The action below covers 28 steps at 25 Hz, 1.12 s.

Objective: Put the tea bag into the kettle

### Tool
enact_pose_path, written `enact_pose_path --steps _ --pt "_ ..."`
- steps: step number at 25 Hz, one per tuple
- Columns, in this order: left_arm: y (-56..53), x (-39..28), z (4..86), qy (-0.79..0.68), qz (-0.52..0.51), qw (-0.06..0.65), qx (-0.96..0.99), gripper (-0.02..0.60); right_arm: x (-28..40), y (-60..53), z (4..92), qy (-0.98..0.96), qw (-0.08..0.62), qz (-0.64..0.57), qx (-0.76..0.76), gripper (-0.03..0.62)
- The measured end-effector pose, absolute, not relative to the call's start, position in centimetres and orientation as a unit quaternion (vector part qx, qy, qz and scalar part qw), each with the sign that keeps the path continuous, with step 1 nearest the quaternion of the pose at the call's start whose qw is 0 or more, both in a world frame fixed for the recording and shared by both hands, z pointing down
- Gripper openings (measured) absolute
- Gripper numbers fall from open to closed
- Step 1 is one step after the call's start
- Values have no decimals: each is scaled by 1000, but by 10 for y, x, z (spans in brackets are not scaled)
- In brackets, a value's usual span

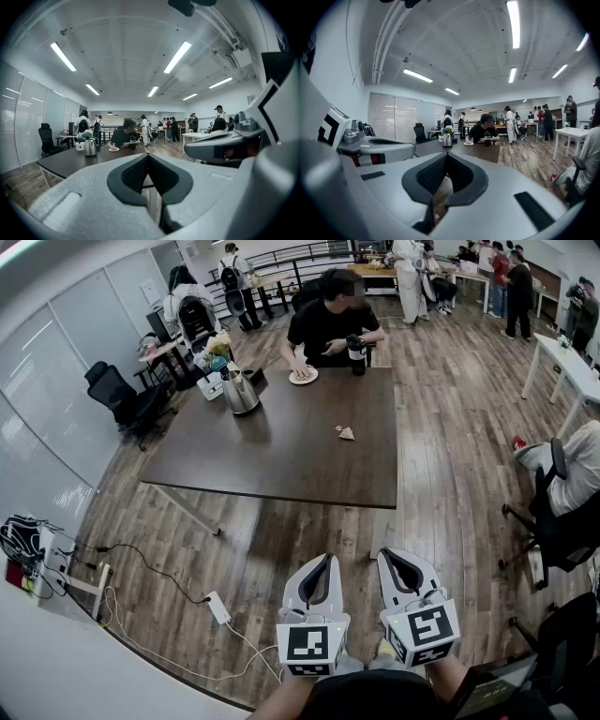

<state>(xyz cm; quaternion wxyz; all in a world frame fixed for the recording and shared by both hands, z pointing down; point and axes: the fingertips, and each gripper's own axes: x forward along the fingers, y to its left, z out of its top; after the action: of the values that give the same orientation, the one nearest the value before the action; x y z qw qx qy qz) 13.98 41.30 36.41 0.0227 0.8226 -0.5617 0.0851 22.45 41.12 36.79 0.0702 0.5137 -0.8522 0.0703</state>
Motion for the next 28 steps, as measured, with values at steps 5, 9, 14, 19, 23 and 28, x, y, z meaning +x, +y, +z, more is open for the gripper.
enact_pose_path --steps 5,9,14,19,23,28 --pt "411 137 363 -562 82 21 822 5 220 409 367 -853 70 67 513 6" --pt "406 133 359 -563 80 17 822 6 216 403 365 -854 69 65 512 6" --pt "401 125 355 -564 81 14 822 5 210 397 358 -853 62 61 515 6" --pt "393 103 355 -567 77 16 820 6 190 387 359 -854 66 60 513 6" --pt "387 88 356 -563 80 18 823 5 171 381 358 -854 73 53 513 6" --pt "382 65 353 -555 78 16 828 5 146 374 355 -852 75 44 516 6"
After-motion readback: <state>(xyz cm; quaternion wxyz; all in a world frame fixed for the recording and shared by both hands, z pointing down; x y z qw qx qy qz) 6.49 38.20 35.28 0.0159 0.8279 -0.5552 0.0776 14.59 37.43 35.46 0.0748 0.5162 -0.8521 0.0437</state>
